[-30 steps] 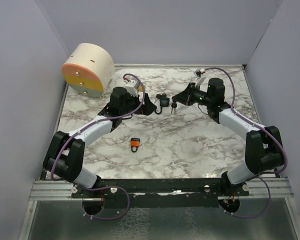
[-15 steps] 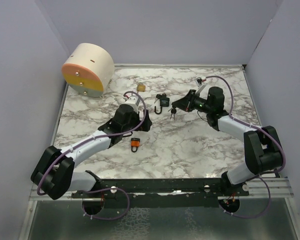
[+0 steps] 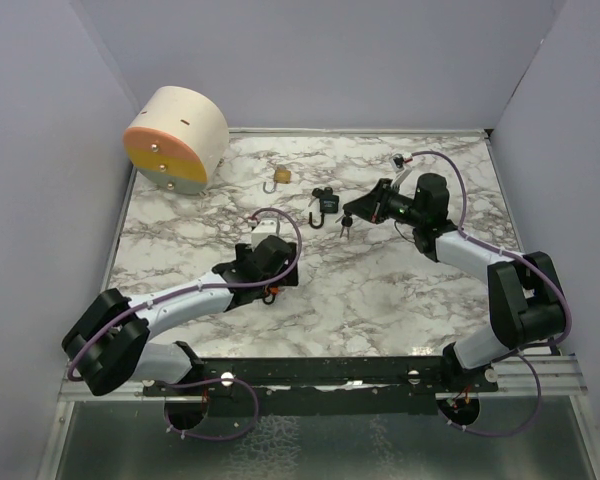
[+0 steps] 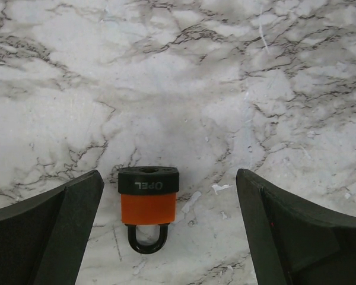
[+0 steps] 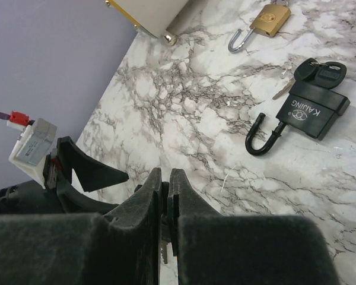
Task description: Unlock with the key
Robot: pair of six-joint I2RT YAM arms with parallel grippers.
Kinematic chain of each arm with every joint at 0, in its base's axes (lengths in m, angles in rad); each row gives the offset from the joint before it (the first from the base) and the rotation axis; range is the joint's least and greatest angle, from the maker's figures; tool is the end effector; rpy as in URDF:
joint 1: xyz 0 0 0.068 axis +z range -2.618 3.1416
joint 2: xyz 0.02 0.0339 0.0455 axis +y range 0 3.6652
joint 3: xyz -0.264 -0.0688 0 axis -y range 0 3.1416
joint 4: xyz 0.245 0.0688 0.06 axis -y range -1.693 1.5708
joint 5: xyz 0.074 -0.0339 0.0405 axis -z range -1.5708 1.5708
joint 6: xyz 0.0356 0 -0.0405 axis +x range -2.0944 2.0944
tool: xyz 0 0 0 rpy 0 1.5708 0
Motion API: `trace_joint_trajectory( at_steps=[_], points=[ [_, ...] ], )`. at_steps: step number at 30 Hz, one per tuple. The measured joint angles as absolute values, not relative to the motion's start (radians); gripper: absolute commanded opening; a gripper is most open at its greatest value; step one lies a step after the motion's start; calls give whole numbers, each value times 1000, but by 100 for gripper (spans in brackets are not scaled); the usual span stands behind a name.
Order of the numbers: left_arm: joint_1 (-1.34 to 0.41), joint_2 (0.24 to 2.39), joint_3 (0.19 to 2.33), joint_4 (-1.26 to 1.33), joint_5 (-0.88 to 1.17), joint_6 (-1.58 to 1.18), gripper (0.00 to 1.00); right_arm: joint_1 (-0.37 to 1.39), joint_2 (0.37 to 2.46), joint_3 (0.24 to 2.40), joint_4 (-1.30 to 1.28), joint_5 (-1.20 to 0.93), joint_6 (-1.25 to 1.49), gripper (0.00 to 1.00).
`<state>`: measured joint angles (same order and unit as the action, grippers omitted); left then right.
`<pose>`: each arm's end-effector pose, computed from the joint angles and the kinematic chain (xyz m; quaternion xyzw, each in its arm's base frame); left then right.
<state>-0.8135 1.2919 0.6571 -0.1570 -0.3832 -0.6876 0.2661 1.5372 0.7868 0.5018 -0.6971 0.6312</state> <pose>0.1851 -0.1764 0.1942 -0.0150 0.9109 -0.1254 0.3928 0.3118 0.1087 0.2292 -0.0715 0.7676 0.4932 0.4030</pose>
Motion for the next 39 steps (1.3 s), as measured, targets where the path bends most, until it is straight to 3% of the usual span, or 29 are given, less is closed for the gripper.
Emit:
trace_joint_trajectory(
  at_steps=[16, 29, 33, 38, 39],
  points=[
    [-866, 1358, 610, -211, -473, -775, 83, 265, 1537, 787, 500, -704, 624, 1],
    [-874, 1391, 606, -210, -485, -776, 63, 265, 1537, 787, 493, -704, 623, 1],
    [-875, 1395, 606, -205, -487, -775, 42, 265, 1537, 787, 491, -704, 623, 1],
    [-878, 1398, 606, -192, -486, -767, 4, 265, 1537, 787, 482, -704, 617, 1],
    [-879, 1398, 606, -189, -487, -764, 0, 265, 1537, 787, 479, -704, 616, 1]
  ],
)
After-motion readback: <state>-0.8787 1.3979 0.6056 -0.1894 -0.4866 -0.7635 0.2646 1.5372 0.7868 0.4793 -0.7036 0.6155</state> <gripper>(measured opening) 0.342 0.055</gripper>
